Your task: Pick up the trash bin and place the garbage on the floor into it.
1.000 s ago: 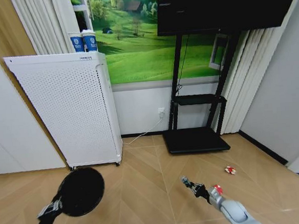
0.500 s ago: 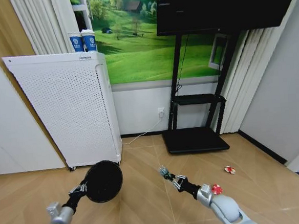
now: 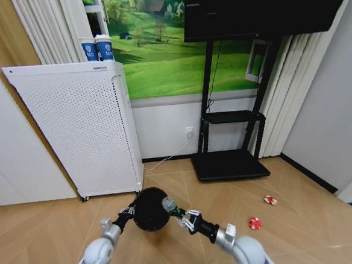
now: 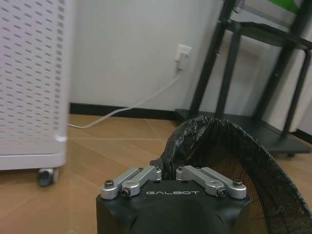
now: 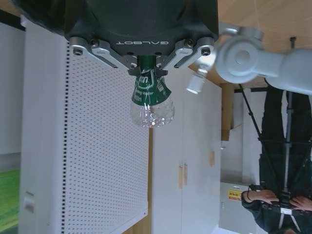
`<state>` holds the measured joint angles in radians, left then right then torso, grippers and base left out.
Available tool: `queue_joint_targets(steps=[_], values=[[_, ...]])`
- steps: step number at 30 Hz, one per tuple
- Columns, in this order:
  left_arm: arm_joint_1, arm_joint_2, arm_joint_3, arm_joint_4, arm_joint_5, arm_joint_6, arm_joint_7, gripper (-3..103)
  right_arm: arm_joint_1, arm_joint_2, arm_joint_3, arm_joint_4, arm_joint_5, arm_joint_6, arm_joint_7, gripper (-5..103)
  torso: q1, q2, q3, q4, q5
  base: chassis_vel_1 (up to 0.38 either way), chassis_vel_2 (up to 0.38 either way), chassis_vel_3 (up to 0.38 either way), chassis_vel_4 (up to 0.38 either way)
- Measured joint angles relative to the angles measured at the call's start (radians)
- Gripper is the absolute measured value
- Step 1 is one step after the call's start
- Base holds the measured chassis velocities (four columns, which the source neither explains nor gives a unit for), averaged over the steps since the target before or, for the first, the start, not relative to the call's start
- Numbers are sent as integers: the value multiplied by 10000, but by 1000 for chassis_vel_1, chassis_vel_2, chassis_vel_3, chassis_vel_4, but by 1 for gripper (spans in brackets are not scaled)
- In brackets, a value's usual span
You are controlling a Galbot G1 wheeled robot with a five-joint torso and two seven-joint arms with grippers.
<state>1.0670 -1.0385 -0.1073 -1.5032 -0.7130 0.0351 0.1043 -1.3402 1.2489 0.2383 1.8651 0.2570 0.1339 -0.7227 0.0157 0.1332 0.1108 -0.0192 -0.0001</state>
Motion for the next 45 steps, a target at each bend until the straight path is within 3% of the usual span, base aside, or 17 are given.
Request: queue_joint_targets(steps=[4, 9, 16, 24, 29, 30, 32, 33, 35, 36, 39, 40, 43, 45], values=[[-92, -481, 574, 43, 307, 106, -3, 7, 258, 69, -451, -476, -115, 46, -6, 13, 1, 0, 0, 2, 0, 0, 0, 0, 0], [251, -627, 631, -346, 414, 292, 18, 7, 453, 99, -554, -1032, -114, 67, 133, 13, 0, 0, -1, 1, 2, 0, 0, 0, 0], [1950, -739, -451, -1285, 1157, 354, 247, 7, 820, 290, -314, -1840, -105, 123, 265, 13, -1, 0, -2, 4, 0, 0, 0, 0, 0], [3061, -718, -1461, -1896, 1371, 313, 426, 7, 699, 187, -246, -1825, -129, 182, 224, 9, -1, 0, -2, 1, 1, 0, 0, 0, 0], [3337, -729, -1804, -2127, 1408, 232, 521, 7, 527, 184, -241, -1623, -178, 152, 100, 29, -1, 0, -1, 1, 0, 0, 0, 0, 0], [3337, -729, -1804, -2127, 1408, 232, 521, 7, 527, 184, -241, -1623, -178, 152, 100, 29, -1, 0, -1, 1, 0, 0, 0, 0, 0], [3373, -770, -1888, -2191, 1431, 230, 581, 7, 417, 190, -202, -1536, -221, 132, 89, 40, -1, 0, -2, 0, 0, 0, 0, 0, 0], [3373, -770, -1888, -2191, 1431, 230, 581, 7, 417, 190, -202, -1536, -221, 132, 89, 40, -1, 0, -2, 0, 0, 0, 0, 0, 0], [3415, -818, -1951, -2253, 1437, 226, 612, 7, 350, 196, -128, -1497, -263, 121, 94, 51, -1, 0, -2, 0, 0, 0, 0, 0, 0], [3415, -818, -1951, -2253, 1437, 226, 612, 7, 350, 196, -128, -1497, -263, 121, 94, 51, -1, 0, -2, 0, 0, 0, 0, 0, 0], [3526, -828, -2037, -2344, 1462, 206, 715, 7, 325, 216, -52, -1485, -327, 110, 166, 67, -1, 0, -2, 1, 0, 0, 0, 0, 0], [3526, -828, -2037, -2344, 1462, 206, 715, 7, 325, 216, -52, -1485, -327, 110, 166, 67, -1, 0, -2, 1, 0, 0, 0, 0, 0], [3658, -870, -2252, -2469, 1481, 183, 736, 7, 305, 289, -4, -1474, -345, 105, 475, 84, -1, 0, -1, 1, 0, 0, 0, 0, 0], [3715, -907, -2405, -2541, 1465, 181, 736, 7, 306, 343, 42, -1460, -312, 97, 872, 84, -1, 0, -2, 2, -1, 0, 0, 0, 0]])
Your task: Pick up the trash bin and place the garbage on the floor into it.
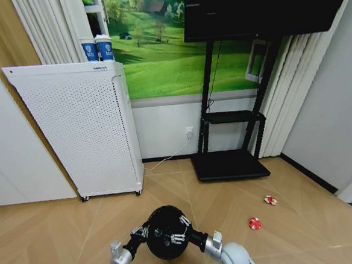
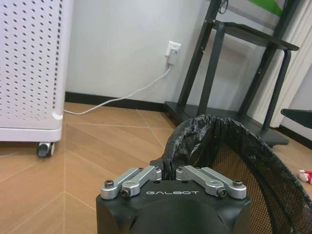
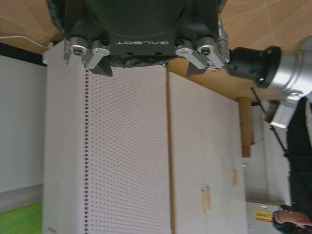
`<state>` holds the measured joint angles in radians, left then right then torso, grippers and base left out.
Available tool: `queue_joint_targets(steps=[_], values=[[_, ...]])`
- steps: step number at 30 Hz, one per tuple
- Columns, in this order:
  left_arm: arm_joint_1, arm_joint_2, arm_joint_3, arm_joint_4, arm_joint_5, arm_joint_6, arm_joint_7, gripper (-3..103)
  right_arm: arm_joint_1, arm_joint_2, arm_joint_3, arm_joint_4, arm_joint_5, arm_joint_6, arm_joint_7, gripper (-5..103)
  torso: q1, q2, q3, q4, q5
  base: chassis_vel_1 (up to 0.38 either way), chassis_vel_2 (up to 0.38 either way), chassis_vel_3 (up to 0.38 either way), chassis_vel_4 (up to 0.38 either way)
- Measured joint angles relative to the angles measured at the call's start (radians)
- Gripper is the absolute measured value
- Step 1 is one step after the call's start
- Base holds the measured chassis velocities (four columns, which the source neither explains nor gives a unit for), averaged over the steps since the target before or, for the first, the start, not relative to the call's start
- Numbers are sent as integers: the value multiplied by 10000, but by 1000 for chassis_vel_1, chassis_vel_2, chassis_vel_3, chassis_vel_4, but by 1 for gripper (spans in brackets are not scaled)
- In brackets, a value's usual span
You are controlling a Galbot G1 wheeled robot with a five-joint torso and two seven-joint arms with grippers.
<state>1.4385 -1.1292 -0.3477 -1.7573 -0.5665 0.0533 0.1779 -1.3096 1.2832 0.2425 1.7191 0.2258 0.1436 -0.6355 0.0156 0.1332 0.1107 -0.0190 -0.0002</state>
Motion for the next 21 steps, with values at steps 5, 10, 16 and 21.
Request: queue_joint_targets(steps=[5, 10, 16, 21], values=[[214, -67, -930, -192, -30, -34, 55, 7, 164, 237, 357, 33, 407, -430, 2339, 99, 0, 0, 0, -1, 1, 0, 0, 0, 0], [440, 70, -2028, -399, -476, -139, 264, 7, 357, 280, 846, 43, 542, -1304, 4602, 100, 0, 0, 1, 3, 2, 0, 0, 0, 0], [447, 300, -3617, -534, -1193, -343, 659, 7, 297, -123, 1749, -488, 182, -2712, 6815, 100, 0, 1, 1, -4, 3, 0, 0, 0, 0], [434, 288, -3984, -607, -1365, -352, 717, 7, 362, -378, 1888, -703, 412, -2708, 7146, 100, 0, 0, 1, 0, 3, 0, 0, 0, 0]])
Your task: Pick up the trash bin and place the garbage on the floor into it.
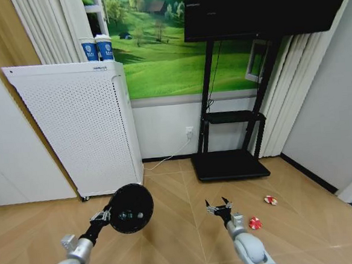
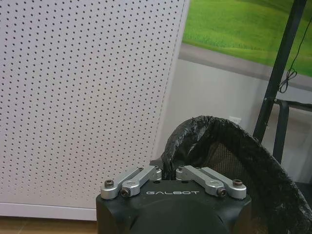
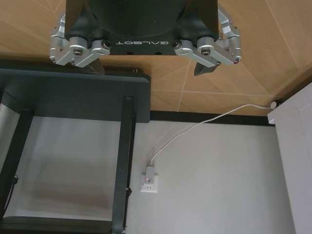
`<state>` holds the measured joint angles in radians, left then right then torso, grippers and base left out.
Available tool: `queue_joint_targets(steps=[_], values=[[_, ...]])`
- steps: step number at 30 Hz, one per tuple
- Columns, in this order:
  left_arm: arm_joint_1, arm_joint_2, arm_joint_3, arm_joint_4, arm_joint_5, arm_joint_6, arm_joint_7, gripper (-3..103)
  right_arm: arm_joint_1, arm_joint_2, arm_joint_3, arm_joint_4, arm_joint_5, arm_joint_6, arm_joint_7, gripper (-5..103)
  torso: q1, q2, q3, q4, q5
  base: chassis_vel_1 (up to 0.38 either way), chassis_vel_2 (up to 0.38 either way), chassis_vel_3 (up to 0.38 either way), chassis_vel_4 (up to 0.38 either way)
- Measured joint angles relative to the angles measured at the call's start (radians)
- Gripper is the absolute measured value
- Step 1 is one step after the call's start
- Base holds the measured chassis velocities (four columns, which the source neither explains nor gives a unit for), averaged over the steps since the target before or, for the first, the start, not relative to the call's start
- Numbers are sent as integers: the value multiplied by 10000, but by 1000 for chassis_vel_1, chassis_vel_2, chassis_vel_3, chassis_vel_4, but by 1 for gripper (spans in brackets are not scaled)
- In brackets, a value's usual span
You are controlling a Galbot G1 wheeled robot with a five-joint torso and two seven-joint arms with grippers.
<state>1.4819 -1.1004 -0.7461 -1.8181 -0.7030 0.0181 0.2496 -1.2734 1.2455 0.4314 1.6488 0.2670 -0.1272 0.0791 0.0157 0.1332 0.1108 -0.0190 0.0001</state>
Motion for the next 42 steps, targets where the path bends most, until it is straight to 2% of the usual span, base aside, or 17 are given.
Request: queue_joint_targets(steps=[3, 14, 22, 24, 28, 31, 34, 40, 42], values=[[98, -80, -52, -119, 2, -15, 12, 7, 24, -13, -27, 172, 197, -90, 5, 100, 0, 0, 0, 0, -1, 0, 0, 0, 0], [578, -298, -317, -430, 170, -87, 126, 7, -10, 164, -341, 261, -39, 5, -219, 100, 0, -1, 0, 3, -2, -46, -30, 49, 45], [656, -379, -354, -473, 221, -144, 147, 7, -8, 152, -352, 70, -158, 76, -342, 100, 0, -1, 0, -4, 0, -186, -199, 180, 193], [645, -380, -348, -478, 222, -145, 139, 7, -7, 159, -358, 0, -223, 81, -374, 100, 0, 0, -1, 6, 0, -269, -252, 245, 242], [633, -375, -343, -478, 223, -145, 119, 7, 16, 175, -397, -152, -297, 94, -382, 100, 0, 0, -2, 0, -2, -269, -262, 249, 266], [612, -365, -420, -463, 221, -155, 59, 7, 82, 237, -442, -546, -1064, 186, -338, 100, 0, 0, -1, 0, 0, -277, -254, 269, 258], [614, -373, -595, -472, 166, -153, -9, 7, 155, 301, -552, -843, -1249, 54, -58, 100, 0, 1, 0, -6, 2, -233, -197, 227, 209], [717, -360, -978, -500, 49, -147, -31, 7, 604, 425, -861, -1875, -1415, -398, 180, 100, 0, 1, -1, 5, -2, -43, -47, 70, 25], [769, -427, -1245, -500, 405, -268, 17, 7, 812, 495, -1025, -2381, -1525, -514, 181, 100, 1, 0, 0, 5, -3, 62, 92, -61, -36]])
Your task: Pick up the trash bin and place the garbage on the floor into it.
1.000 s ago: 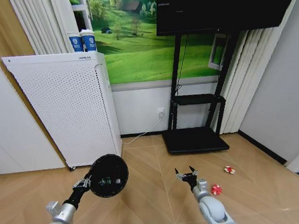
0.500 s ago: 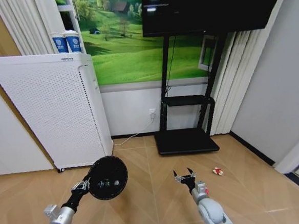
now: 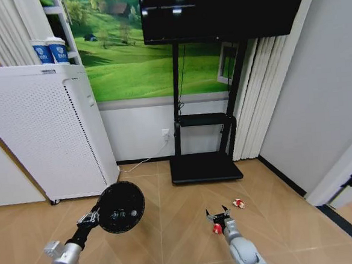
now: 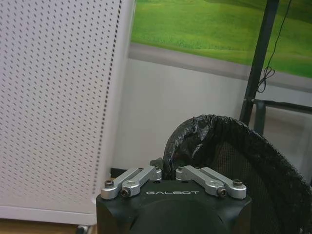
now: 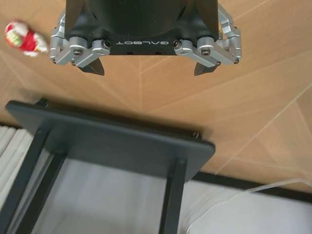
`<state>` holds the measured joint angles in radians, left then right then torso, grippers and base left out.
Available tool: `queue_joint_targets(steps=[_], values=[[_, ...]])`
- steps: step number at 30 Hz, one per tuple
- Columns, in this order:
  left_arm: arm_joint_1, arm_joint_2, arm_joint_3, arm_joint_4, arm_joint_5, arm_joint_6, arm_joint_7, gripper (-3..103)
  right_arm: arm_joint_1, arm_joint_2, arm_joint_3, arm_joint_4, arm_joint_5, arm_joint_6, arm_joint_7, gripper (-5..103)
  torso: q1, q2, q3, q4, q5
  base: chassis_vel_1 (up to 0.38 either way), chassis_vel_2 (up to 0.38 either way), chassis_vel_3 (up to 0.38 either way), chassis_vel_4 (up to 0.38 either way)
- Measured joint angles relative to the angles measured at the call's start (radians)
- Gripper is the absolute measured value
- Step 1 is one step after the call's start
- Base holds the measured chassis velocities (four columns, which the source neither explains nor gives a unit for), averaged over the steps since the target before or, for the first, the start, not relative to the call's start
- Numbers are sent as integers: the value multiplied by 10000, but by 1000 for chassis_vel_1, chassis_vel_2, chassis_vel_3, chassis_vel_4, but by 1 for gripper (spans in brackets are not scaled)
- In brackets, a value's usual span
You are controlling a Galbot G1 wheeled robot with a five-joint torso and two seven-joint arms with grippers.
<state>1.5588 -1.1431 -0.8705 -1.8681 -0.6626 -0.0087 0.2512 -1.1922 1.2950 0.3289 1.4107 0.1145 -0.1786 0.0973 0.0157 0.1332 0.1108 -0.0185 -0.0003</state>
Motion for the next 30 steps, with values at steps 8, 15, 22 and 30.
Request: queue_joint_targets(steps=[8, 15, 22, 30], values=[[24, -125, -647, 388, 700, -319, 180, 7, 294, 339, -8, -978, -228, -137, 487, 100, 0, 0, -1, -3, 0, 31, 24, -28, -19], [56, -246, -750, 556, 577, -433, 241, 7, 640, 632, 137, -2422, -363, -8, 1004, 100, 0, 0, -1, -9, 2, 0, 0, 0, 0], [310, -521, -624, 264, 568, -469, 340, 7, 1231, 856, 66, -3430, -190, 0, 1302, 100, 0, 0, 0, -4, 1, 0, 0, 0, 0], [507, -589, -582, -381, 299, -282, 206, 7, 1863, 1213, 6, -4414, 38, -151, 1535, 100, 0, 0, 0, -6, 3, 0, 0, 0, 0]])
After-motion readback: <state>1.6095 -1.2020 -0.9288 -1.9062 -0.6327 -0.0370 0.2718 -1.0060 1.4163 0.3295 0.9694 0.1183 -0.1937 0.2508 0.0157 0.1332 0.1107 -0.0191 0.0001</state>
